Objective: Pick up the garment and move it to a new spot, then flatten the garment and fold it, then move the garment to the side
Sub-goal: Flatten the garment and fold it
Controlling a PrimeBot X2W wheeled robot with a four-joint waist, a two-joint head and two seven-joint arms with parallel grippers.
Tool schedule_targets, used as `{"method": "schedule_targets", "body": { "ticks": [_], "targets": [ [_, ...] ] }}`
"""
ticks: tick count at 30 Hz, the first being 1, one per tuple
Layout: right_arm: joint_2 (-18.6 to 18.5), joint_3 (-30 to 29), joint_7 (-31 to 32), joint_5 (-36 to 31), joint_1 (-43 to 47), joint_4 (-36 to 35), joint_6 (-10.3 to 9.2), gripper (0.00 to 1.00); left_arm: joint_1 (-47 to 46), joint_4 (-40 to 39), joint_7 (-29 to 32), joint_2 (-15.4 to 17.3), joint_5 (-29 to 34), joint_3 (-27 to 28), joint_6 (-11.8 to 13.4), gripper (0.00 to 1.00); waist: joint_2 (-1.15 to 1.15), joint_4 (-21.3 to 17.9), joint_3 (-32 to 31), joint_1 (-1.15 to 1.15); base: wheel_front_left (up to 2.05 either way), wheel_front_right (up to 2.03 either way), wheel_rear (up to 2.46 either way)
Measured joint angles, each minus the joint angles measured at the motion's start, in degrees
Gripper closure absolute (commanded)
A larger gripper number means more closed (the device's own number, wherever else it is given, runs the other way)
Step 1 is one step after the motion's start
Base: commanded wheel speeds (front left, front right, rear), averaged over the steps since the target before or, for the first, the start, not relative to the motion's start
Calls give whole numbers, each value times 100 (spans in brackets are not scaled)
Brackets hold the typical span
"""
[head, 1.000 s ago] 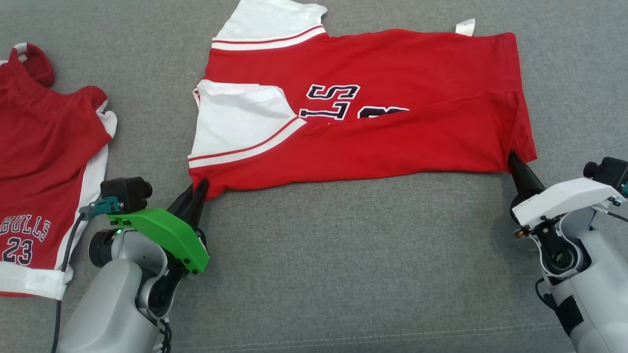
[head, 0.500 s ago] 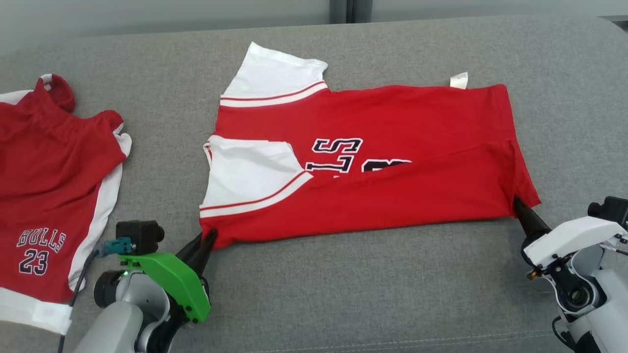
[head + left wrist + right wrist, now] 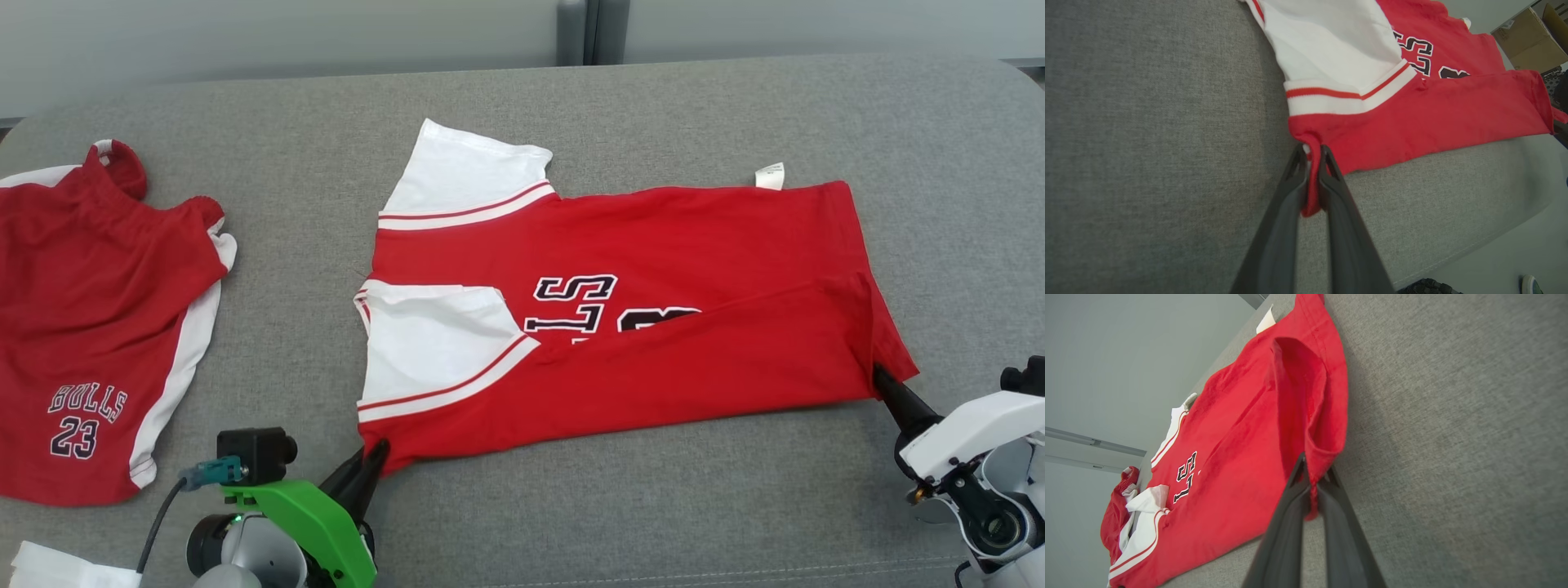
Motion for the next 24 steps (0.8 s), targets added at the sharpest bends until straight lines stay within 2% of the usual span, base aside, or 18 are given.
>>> {"method": "schedule_targets", "body": {
  "ticks": [6,7,8,9,10,11,17,24],
  "targets": [
    [-101,26,48,10,138,13,0,100,186,-187,73,-57,-8,-75,87,100,0,16,-68,0,0,0,0],
    [-108,26,49,23,154,14,0,87,218,-216,74,-56,-8,-78,119,100,0,18,-73,0,0,0,0],
    [-111,25,49,46,172,16,0,58,257,-250,77,-54,-8,-79,125,100,0,18,-76,0,0,0,0],
    [-112,24,49,53,191,23,0,16,283,-286,93,-54,-8,-85,147,75,0,18,-80,0,0,0,0],
    [-116,23,49,55,209,37,0,0,293,-322,124,-53,-9,-89,154,41,0,18,-84,0,0,0,0],
    [-123,18,49,56,220,59,0,0,297,-358,125,-53,-9,-91,176,0,0,18,-89,0,0,0,0],
    [-312,-171,-76,56,323,89,0,0,397,-577,125,-4,-16,-29,278,0,0,21,-117,0,0,0,0],
    [-360,-381,-421,51,342,-21,0,0,394,-950,-38,154,25,286,498,0,0,4,-149,0,0,0,0]
  ]
}}
